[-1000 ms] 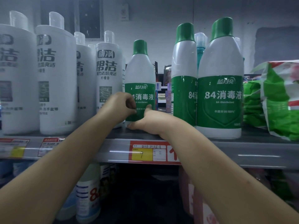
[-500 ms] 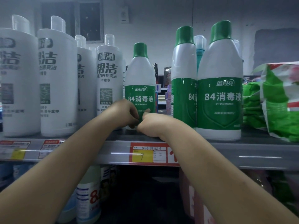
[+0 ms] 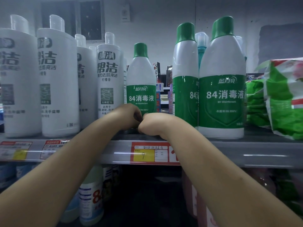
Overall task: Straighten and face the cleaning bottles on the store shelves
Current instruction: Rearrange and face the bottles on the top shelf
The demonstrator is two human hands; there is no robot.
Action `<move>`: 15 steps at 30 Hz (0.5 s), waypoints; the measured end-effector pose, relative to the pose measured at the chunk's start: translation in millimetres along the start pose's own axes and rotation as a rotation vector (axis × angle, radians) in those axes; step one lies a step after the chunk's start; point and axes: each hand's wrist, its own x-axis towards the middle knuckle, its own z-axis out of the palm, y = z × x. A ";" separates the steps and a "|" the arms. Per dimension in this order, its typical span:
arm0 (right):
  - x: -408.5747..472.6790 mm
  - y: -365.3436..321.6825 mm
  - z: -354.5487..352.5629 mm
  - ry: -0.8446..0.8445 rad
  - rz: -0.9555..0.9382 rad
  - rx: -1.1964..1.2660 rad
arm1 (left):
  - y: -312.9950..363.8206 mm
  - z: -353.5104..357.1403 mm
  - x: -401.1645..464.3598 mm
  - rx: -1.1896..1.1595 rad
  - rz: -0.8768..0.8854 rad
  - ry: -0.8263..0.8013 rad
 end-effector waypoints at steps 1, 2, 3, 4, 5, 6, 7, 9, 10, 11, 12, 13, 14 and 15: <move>-0.3 -0.5 -0.3 -0.008 -0.003 -0.019 | 0.3 0.0 -0.3 0.008 0.003 -0.004; -0.2 -1.1 -0.2 -0.009 -0.004 -0.039 | 0.5 -0.1 -0.7 0.017 0.007 -0.006; -0.2 -2.0 0.0 -0.010 -0.003 -0.062 | 0.7 -0.3 -1.1 0.023 0.008 -0.006; 0.1 -2.9 0.3 -0.015 0.000 -0.079 | 0.6 -0.3 -1.3 0.022 0.006 -0.005; 0.4 -3.5 0.6 -0.022 0.004 -0.086 | 0.3 -0.3 -1.2 0.017 0.003 -0.004; 0.8 -4.0 0.7 -0.028 0.006 -0.090 | -0.3 -0.1 -0.7 0.014 -0.002 -0.006; 0.9 -4.0 0.7 -0.029 0.005 -0.091 | -0.9 0.4 -0.2 0.014 -0.005 -0.010; 1.1 -2.5 0.2 -0.021 0.004 -0.075 | -1.6 1.1 0.9 0.025 -0.010 -0.026; 1.0 -1.5 -0.1 -0.015 0.003 -0.065 | -1.7 1.3 1.1 0.034 -0.010 -0.036; 0.5 -1.1 -0.2 -0.012 0.004 -0.058 | -1.7 1.6 1.3 0.042 -0.007 -0.045; 0.4 -0.9 0.1 -0.010 0.007 -0.051 | -1.5 1.8 1.5 0.051 -0.002 -0.050; 0.5 -1.2 0.5 -0.012 0.011 -0.046 | -1.3 2.0 1.6 0.062 0.004 -0.053; 0.9 -1.9 0.7 -0.018 0.015 -0.045 | -1.1 2.0 1.7 0.076 0.008 -0.056; 1.2 -2.9 0.6 -0.023 0.017 -0.046 | -1.1 2.3 2.3 0.087 0.010 -0.058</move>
